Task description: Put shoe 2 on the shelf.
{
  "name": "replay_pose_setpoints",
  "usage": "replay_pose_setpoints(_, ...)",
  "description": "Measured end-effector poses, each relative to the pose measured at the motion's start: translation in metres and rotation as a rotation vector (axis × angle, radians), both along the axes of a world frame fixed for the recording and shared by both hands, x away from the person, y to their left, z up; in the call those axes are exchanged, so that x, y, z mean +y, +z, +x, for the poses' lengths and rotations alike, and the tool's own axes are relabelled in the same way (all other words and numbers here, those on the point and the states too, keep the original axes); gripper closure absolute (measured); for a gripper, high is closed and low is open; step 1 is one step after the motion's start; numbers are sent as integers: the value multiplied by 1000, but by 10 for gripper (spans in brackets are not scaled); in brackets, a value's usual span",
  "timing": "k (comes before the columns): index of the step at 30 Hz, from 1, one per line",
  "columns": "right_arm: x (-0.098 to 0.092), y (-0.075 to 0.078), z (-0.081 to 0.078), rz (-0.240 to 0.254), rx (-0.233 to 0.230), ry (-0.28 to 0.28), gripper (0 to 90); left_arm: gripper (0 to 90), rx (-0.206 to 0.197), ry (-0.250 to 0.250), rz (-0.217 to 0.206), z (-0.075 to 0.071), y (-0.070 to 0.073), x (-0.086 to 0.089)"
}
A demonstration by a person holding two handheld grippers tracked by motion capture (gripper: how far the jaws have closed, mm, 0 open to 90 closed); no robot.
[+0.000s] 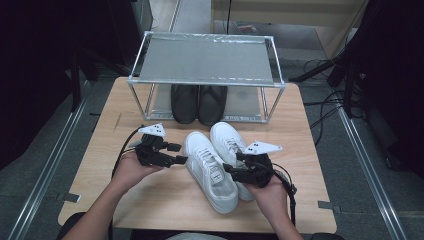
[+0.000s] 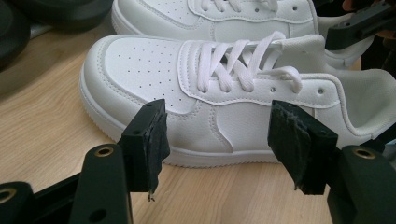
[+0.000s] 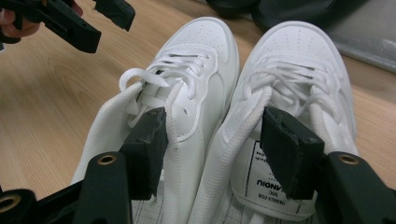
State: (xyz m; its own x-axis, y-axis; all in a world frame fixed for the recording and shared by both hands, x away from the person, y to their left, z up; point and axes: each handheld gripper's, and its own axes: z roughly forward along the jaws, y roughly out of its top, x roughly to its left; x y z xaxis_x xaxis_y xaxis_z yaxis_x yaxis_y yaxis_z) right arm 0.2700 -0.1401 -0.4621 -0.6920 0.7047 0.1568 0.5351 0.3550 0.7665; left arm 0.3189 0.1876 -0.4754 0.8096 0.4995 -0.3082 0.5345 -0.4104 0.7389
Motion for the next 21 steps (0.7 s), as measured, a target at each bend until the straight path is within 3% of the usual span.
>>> replay_pose_setpoints(8,13,-8,0,-63,1,4,433,384,8,9,-13,1,1,3)
replay_pose_setpoints(21,16,-13,2,-93,-8,10,482,387,3,13,-11,1,1,4)
